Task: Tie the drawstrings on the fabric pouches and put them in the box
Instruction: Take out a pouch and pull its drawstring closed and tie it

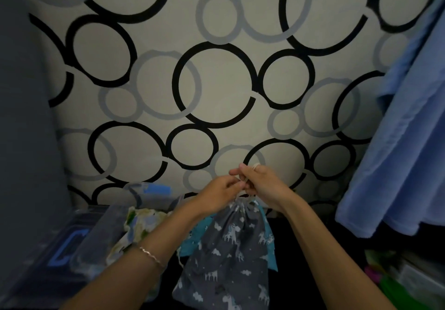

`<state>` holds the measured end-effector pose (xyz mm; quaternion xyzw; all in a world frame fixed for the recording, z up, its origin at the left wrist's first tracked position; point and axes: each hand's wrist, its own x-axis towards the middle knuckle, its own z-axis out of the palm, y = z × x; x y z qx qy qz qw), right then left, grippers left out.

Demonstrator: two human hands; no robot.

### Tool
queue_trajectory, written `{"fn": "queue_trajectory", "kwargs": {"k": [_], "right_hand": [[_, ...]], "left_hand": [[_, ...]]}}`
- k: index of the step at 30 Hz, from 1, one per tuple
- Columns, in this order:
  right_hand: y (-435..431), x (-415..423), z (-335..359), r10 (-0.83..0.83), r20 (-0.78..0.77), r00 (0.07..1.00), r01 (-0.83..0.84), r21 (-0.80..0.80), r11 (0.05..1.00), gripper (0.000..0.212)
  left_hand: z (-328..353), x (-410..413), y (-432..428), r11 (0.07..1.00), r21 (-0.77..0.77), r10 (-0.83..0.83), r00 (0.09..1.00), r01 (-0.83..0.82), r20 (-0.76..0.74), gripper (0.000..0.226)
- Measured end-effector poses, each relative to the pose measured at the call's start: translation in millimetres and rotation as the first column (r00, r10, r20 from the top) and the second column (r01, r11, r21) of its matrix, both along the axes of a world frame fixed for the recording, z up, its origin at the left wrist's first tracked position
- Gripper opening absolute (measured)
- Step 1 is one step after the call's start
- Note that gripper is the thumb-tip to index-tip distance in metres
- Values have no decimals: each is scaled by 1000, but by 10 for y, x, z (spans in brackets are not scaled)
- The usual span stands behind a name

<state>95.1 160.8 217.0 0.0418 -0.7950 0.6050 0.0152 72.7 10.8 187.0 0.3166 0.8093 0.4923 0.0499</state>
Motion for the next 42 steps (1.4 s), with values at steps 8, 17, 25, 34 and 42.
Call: {"fn": "queue_trajectory", "kwargs": {"k": [8, 17, 25, 34, 42], "right_hand": [[30, 51, -11, 33, -1, 999, -32, 70, 997, 37], [96, 80, 2, 91, 51, 995, -97, 146, 984, 49], [236, 117, 36, 197, 305, 932, -193, -44, 980, 27], [97, 178, 25, 81, -171, 982, 41, 611, 790, 28], [80, 192, 6, 40, -228, 973, 90, 530, 843, 25]], "left_hand": [[-22, 91, 43, 996, 92, 10, 993, 1, -118, 35], [-69, 22, 58, 992, 92, 95, 990, -85, -106, 13], [20, 84, 15, 988, 68, 105, 922, -140, 373, 28], [127, 130, -36, 994, 92, 5, 856, -61, 517, 31], [172, 122, -116, 994, 95, -90, 889, 52, 450, 25]]}}
